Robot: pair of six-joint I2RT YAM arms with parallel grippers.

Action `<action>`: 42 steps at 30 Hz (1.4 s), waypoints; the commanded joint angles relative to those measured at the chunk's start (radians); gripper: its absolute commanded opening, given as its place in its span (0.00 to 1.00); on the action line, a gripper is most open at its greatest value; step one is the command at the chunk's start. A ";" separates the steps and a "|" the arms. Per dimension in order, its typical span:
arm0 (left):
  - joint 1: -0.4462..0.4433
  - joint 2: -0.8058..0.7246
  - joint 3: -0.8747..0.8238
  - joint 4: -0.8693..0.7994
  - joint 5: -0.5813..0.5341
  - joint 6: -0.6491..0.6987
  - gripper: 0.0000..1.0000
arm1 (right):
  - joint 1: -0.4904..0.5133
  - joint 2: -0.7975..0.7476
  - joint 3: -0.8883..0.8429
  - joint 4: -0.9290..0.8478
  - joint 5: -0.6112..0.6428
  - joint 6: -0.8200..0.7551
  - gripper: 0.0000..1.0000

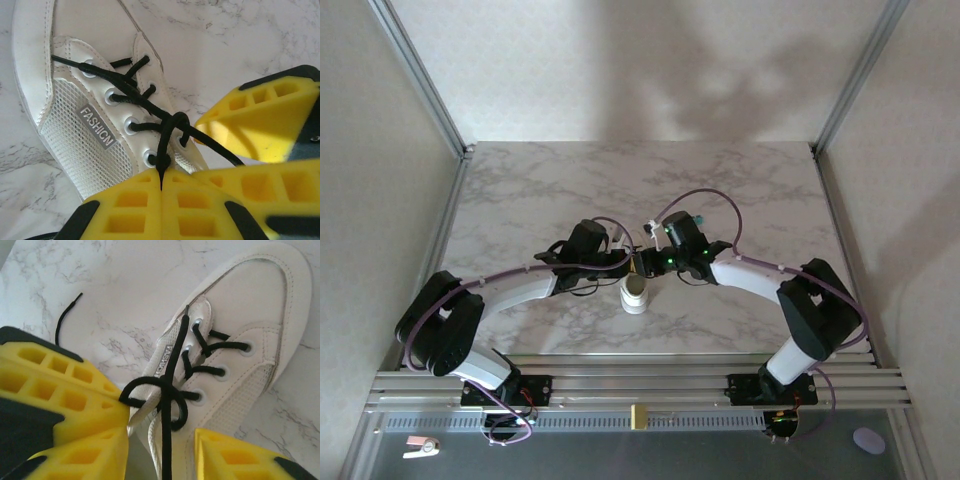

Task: Tie the shoes

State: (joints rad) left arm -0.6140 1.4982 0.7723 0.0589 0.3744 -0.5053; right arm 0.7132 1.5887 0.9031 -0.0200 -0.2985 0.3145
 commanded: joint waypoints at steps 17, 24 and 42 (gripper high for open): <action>-0.013 -0.044 -0.158 0.270 -0.012 -0.130 0.00 | 0.022 0.209 0.552 -0.615 0.259 -0.103 0.32; -0.021 -0.049 -0.168 0.280 -0.024 -0.124 0.00 | 0.029 0.400 0.783 -0.764 0.208 -0.129 0.33; -0.024 -0.043 -0.160 0.257 -0.033 -0.113 0.00 | 0.090 0.511 0.893 -0.898 0.191 -0.191 0.37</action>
State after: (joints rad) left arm -0.6289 1.4723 0.6128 0.3092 0.3504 -0.6289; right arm 0.7879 2.0796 1.7859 -0.8532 -0.0895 0.1532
